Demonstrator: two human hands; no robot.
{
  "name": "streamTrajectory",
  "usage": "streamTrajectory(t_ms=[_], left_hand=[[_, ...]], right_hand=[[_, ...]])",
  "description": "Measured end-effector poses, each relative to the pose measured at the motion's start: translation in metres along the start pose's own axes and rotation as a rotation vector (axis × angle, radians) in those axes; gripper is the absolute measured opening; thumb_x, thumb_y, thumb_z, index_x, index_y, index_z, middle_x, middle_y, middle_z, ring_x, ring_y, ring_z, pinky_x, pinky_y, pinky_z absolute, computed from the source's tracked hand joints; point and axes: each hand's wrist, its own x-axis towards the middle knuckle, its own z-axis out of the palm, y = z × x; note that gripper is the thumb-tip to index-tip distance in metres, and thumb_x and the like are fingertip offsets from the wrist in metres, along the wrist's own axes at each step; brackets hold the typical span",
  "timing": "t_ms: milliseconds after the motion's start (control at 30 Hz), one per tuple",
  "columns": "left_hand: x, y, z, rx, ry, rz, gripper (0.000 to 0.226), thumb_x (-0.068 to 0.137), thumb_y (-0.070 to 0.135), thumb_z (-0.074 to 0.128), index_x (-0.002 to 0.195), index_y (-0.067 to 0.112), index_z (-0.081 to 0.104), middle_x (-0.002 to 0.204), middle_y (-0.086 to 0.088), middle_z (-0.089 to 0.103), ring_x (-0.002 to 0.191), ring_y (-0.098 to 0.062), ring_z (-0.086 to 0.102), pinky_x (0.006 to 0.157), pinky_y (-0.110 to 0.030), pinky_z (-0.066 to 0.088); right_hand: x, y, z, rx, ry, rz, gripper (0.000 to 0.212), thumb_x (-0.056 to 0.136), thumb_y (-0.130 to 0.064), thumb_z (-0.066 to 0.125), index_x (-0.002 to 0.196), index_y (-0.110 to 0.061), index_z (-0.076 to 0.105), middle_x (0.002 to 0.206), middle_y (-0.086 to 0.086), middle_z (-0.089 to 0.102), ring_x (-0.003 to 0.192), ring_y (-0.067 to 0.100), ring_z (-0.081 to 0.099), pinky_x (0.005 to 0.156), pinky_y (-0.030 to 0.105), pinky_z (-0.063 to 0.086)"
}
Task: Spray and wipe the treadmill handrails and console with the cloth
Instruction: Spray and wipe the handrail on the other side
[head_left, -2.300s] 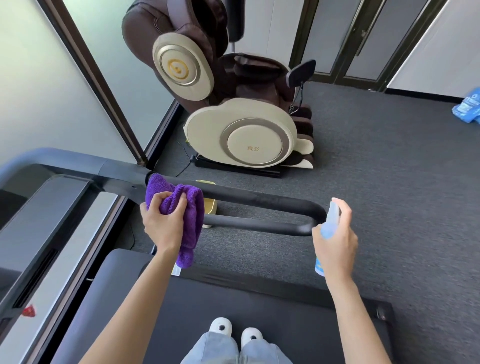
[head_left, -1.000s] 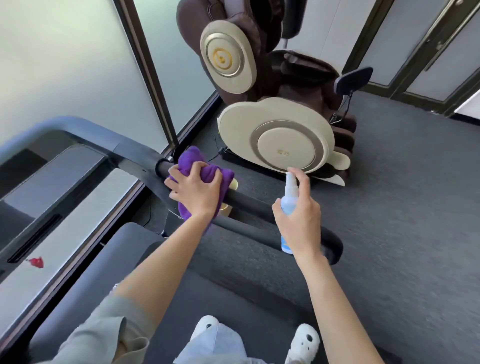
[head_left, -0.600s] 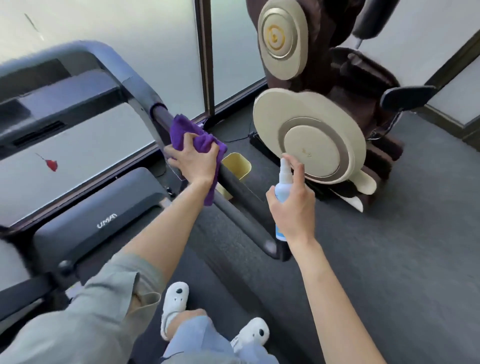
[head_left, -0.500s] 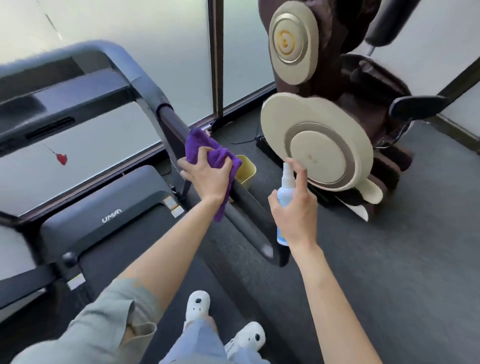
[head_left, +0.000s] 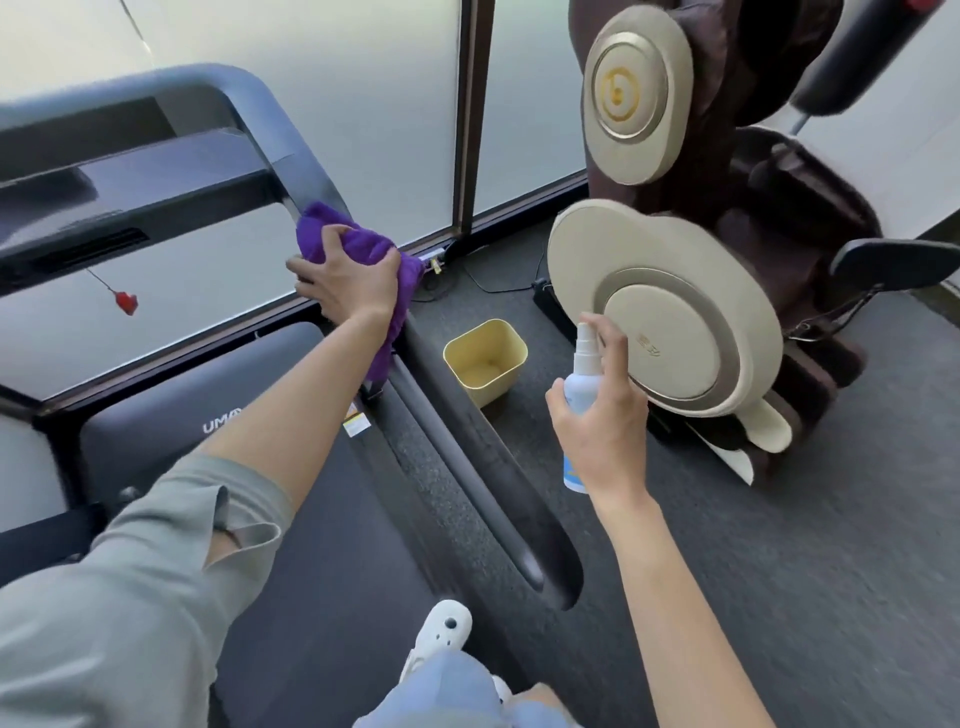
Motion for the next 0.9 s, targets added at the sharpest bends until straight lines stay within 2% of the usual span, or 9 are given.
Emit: streamTrajectory(t_ms=[100,200,267,367,467,667,733,833,900], left_hand=[[0.003,0.004,0.001,0.063,0.009,0.044,0.049,0.074,0.044,0.068,0.116,0.028,0.049,0.133,-0.013,0.030,0.119,-0.035,0.035,0.084,-0.038,0.042],[0.004,0.007,-0.001,0.141,0.009,0.062,0.050,0.075,0.041,0.069,0.119,0.027,0.049,0.136,-0.014,0.028,0.121,-0.035,0.033,0.082,-0.038,0.041],[0.006,0.009,0.000,0.156,0.028,0.064,0.050,0.075,0.039,0.069,0.119,0.027,0.049,0.136,-0.014,0.029,0.122,-0.036,0.032,0.082,-0.038,0.041],[0.005,0.011,0.001,0.162,0.042,0.069,0.050,0.075,0.039,0.068,0.120,0.028,0.049,0.135,-0.014,0.029,0.123,-0.037,0.033,0.089,-0.040,0.041],[-0.001,0.009,-0.001,0.165,0.055,0.054,0.051,0.075,0.039,0.069,0.122,0.029,0.049,0.137,-0.012,0.028,0.125,-0.037,0.033,0.098,-0.041,0.038],[-0.037,-0.001,0.003,0.194,0.095,0.114,0.056,0.075,0.042,0.070,0.126,0.033,0.048,0.139,-0.011,0.027,0.127,-0.036,0.033,0.101,-0.039,0.034],[-0.064,-0.005,0.002,0.245,0.113,0.121,0.059,0.074,0.042,0.071,0.127,0.034,0.046,0.141,-0.011,0.025,0.128,-0.036,0.032,0.099,-0.040,0.034],[-0.111,-0.009,0.004,0.307,0.123,0.093,0.059,0.074,0.041,0.071,0.126,0.032,0.046,0.141,-0.011,0.025,0.128,-0.037,0.031,0.098,-0.040,0.034],[-0.139,-0.011,0.002,0.330,0.132,0.083,0.058,0.074,0.041,0.072,0.125,0.031,0.047,0.139,-0.012,0.026,0.127,-0.037,0.031,0.099,-0.040,0.034]], right_hand=[[0.016,0.005,0.003,0.009,-0.010,-0.012,0.061,0.082,0.001,0.063,0.137,-0.019,0.045,0.094,-0.005,0.056,0.075,0.033,0.060,0.072,0.049,0.053],[0.027,0.008,0.004,0.042,-0.062,-0.025,0.063,0.083,-0.002,0.063,0.133,-0.031,0.039,0.080,-0.001,0.056,0.064,0.027,0.054,0.066,0.046,0.052],[0.039,0.012,0.008,0.070,-0.085,-0.078,0.063,0.083,-0.003,0.064,0.134,-0.031,0.040,0.081,-0.004,0.055,0.065,0.025,0.053,0.066,0.043,0.052],[0.057,0.020,0.019,0.118,-0.135,-0.147,0.061,0.083,-0.003,0.064,0.137,-0.022,0.045,0.087,-0.002,0.059,0.068,0.027,0.056,0.069,0.044,0.052],[0.067,0.032,0.034,0.163,-0.217,-0.207,0.062,0.083,-0.004,0.063,0.139,-0.024,0.044,0.083,0.002,0.062,0.068,0.028,0.058,0.070,0.046,0.052],[0.077,0.080,0.054,0.399,-0.310,-0.573,0.064,0.079,0.003,0.062,0.137,-0.016,0.044,0.060,-0.003,0.045,0.045,0.011,0.044,0.048,0.021,0.044],[0.075,0.088,0.047,0.447,-0.358,-0.619,0.064,0.078,0.004,0.060,0.137,-0.017,0.043,0.056,0.009,0.046,0.042,0.017,0.045,0.044,0.024,0.045],[0.065,0.105,0.026,0.458,-0.419,-0.673,0.063,0.079,0.002,0.060,0.136,-0.016,0.043,0.054,0.007,0.045,0.042,0.018,0.048,0.043,0.021,0.044],[0.055,0.110,0.009,0.468,-0.484,-0.677,0.062,0.080,0.001,0.059,0.136,-0.018,0.042,0.055,0.016,0.051,0.044,0.025,0.054,0.043,0.028,0.049]])
